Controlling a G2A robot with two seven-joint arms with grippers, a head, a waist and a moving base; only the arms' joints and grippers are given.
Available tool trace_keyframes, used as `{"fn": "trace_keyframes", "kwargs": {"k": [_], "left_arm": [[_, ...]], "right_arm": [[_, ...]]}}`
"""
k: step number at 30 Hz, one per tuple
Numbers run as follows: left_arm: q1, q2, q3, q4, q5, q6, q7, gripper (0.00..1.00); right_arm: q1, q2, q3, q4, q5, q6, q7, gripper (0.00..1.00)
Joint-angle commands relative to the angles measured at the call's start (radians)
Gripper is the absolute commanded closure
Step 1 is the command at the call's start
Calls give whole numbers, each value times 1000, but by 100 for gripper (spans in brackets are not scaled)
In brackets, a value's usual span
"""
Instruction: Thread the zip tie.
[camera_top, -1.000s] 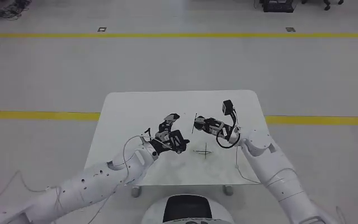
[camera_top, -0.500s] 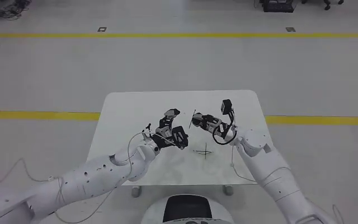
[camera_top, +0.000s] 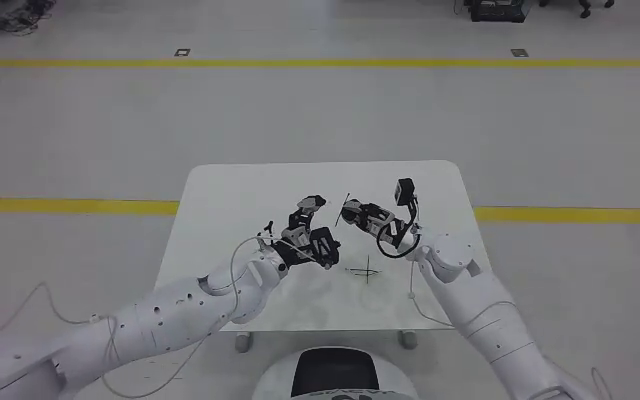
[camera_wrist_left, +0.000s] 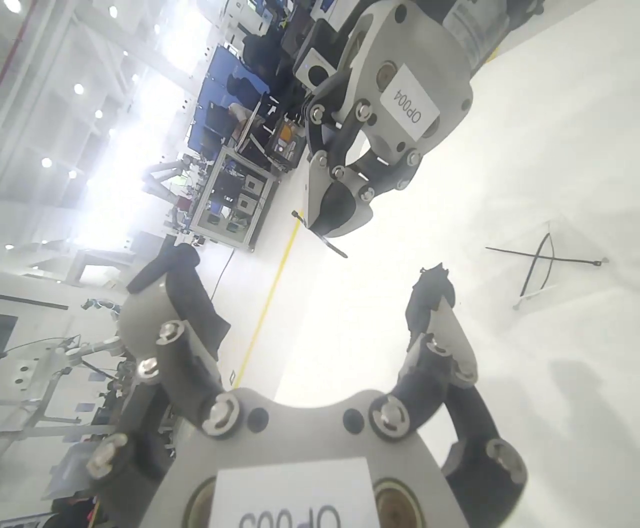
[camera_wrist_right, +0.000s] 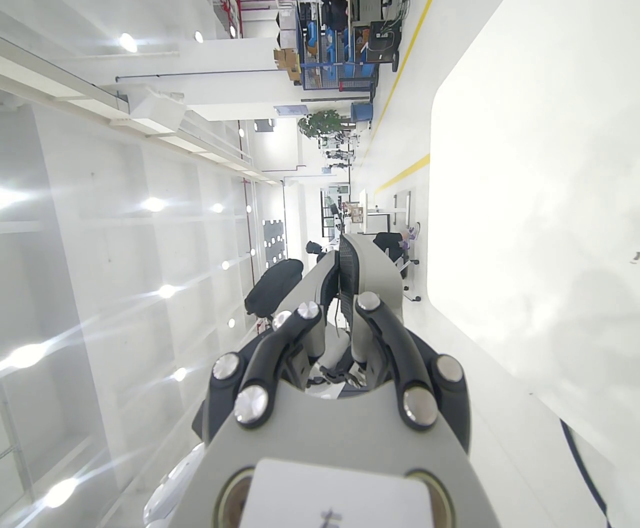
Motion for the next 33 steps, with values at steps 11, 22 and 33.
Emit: {"fn": "trace_keyframes", "kwargs": {"k": [11, 22, 33], "left_arm": [[6, -10, -14, 7, 0, 1, 9, 0], [14, -17, -30, 18, 0, 1, 22, 0], [14, -20, -33, 31, 0, -21, 42, 65]], "right_arm": [[-10, -4, -11, -15, -3, -1, -27, 100], [-24, -7, -13, -30, 2, -8, -52, 100], [-39, -8, -2, -44, 3, -6, -62, 100]]}}
